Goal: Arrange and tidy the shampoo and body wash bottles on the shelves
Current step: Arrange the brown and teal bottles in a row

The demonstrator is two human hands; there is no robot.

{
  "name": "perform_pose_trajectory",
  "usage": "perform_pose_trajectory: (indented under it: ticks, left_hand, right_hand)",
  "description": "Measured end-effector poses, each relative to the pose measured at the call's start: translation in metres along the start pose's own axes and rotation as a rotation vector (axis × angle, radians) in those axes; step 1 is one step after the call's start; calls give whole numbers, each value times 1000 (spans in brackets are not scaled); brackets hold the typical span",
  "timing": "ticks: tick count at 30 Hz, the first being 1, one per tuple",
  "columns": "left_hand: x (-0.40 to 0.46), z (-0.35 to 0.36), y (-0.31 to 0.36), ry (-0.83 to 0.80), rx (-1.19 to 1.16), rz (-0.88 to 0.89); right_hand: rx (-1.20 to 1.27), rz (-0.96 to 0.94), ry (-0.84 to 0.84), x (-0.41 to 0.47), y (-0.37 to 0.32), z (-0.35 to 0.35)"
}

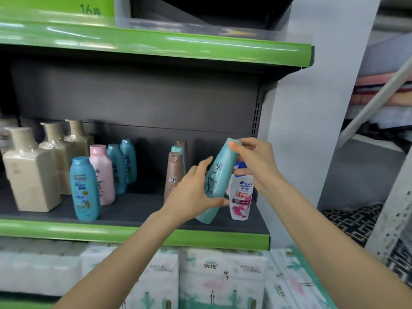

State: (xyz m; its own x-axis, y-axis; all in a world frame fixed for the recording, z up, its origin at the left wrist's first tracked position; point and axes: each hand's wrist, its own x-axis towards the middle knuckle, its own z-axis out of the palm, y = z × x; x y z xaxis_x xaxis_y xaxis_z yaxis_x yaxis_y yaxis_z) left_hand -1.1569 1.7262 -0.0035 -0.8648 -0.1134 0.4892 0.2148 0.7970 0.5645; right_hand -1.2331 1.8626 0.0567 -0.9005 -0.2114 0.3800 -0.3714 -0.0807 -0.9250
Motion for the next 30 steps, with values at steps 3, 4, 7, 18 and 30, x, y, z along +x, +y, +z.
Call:
perform_pose_trajectory:
  ticks: [3, 4, 7, 18, 30]
  left_hand:
    - [-11, 4, -5, 47, 42, -25]
    - [-13, 4, -6, 84, 40, -20]
    - [-20, 0, -4, 164, 27, 19]
    - [-48, -1, -7, -120, -470, -115]
    - [-71, -2, -7, 54, -1018, -315]
  right_hand:
    - [67, 41, 38, -5, -3, -4]
    - [101, 55, 46, -7, -4, -5]
    - [147, 72, 15, -14, -3, -9]
    - [301, 219, -105, -46, 29, -17]
    - [312, 247, -116, -60, 33, -36]
